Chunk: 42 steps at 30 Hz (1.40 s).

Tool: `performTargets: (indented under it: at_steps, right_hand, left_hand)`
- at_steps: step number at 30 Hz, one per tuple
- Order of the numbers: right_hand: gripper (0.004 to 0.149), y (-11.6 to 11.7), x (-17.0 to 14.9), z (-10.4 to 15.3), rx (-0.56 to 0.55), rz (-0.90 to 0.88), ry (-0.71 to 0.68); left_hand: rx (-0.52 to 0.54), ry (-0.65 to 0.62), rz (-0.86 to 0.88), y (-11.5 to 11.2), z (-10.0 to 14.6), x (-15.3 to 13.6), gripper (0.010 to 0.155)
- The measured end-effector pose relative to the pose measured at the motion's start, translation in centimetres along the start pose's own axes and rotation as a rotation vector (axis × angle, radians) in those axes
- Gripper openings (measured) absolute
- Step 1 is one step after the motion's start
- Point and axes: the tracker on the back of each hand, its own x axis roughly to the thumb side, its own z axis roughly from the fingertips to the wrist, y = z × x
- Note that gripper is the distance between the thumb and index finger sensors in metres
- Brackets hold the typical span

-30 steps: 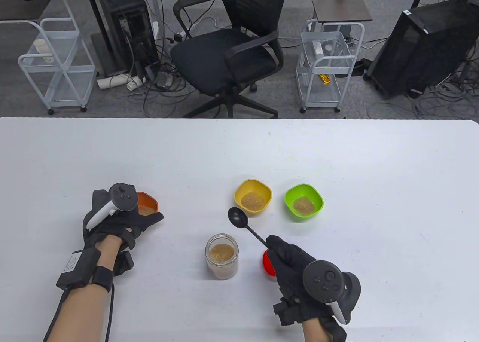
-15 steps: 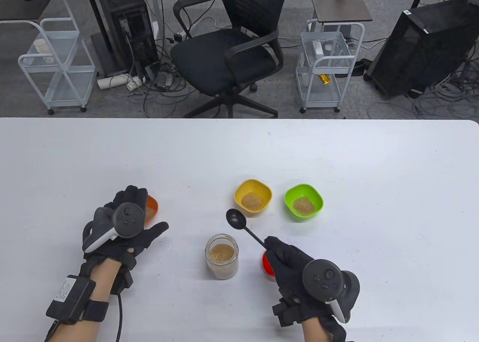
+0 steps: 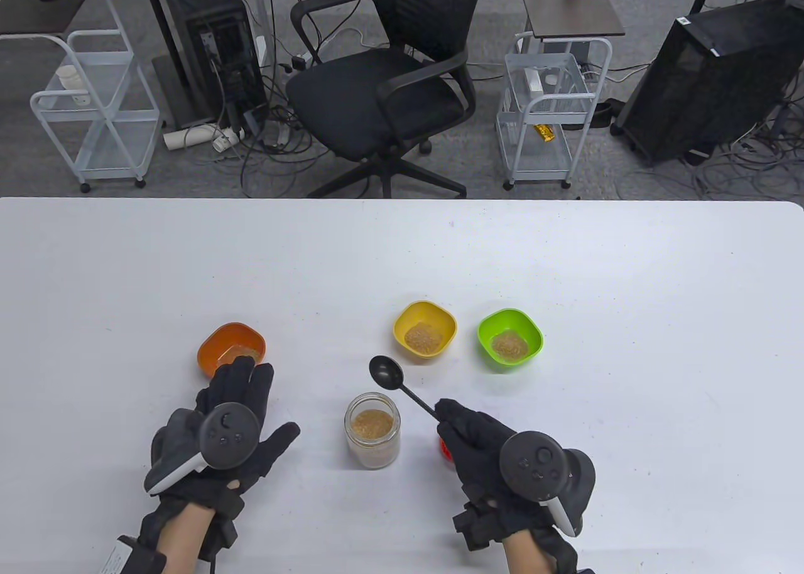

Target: Scoop brown sugar granules from jar into dishes

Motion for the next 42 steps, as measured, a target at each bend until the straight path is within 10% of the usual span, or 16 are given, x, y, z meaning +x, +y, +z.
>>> performTargets:
  at_steps: [24, 42]
  right_hand:
    - [0.038, 0.0, 0.1, 0.3, -0.036, 0.026, 0.007]
    - [0.039, -8.5, -5.5, -1.8, -0.258, -0.029, 0.343]
  left_hand:
    - [-0.033, 0.011, -0.015, -1.6, 0.0, -0.7, 0.091]
    - [-0.083, 0.0, -0.023, -1.9, -0.6, -0.5, 0.092]
